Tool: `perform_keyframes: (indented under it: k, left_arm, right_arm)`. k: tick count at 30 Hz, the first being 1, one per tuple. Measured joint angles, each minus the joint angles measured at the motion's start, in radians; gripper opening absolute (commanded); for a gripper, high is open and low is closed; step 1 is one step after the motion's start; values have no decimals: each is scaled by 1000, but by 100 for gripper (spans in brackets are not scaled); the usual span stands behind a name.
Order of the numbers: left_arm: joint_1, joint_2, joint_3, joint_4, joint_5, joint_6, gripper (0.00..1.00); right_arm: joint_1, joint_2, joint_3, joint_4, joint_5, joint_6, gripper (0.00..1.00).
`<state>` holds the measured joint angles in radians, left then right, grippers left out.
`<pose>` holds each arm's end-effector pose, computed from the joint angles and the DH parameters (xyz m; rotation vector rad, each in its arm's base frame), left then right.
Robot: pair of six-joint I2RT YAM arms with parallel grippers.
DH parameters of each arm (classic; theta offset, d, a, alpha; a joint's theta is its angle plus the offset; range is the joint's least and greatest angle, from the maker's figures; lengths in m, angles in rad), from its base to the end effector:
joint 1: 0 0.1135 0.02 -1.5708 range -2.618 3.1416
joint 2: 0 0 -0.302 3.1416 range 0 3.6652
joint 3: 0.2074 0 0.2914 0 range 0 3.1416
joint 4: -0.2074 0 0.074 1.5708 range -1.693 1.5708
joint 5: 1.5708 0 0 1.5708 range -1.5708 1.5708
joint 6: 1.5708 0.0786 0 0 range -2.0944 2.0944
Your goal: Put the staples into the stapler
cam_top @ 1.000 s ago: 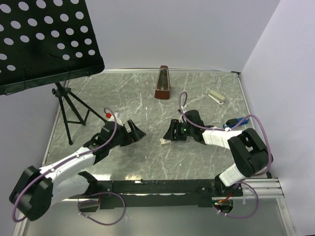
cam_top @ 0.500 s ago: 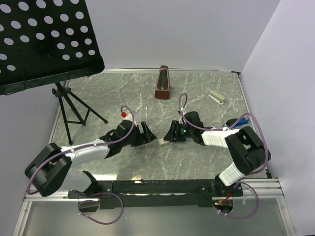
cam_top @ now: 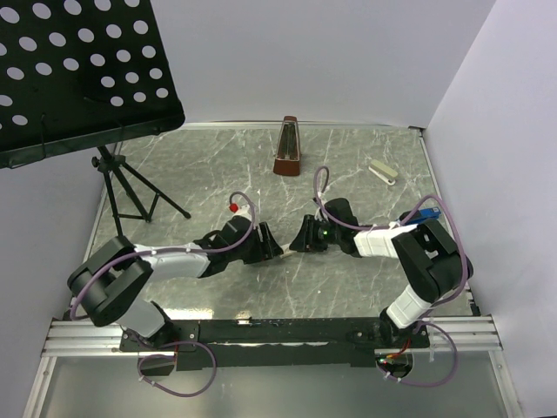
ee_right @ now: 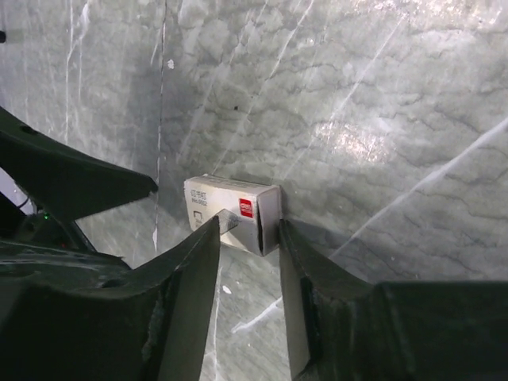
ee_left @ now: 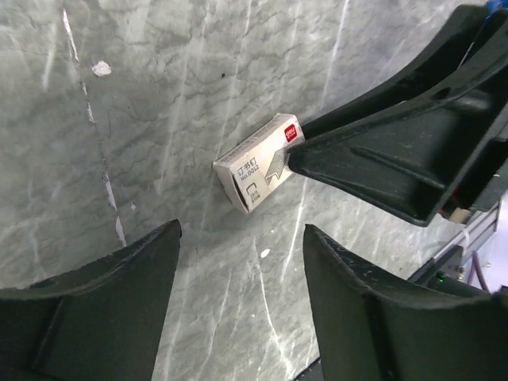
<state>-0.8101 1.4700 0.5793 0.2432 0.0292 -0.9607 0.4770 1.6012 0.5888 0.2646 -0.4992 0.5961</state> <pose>0.2309 -0.2459 0.1380 -0.1638 2.4048 -0.9506 0.2812 0.1877 0.1081 -0.1267 2.4716 1.0876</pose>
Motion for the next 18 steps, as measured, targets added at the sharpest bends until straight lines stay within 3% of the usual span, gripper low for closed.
perform_keyframes:
  k: [18]
  left_arm:
    - [-10,51,10,51,0,-33,57]
  right_arm:
    - [5,-13,0,-18,21,-37,0]
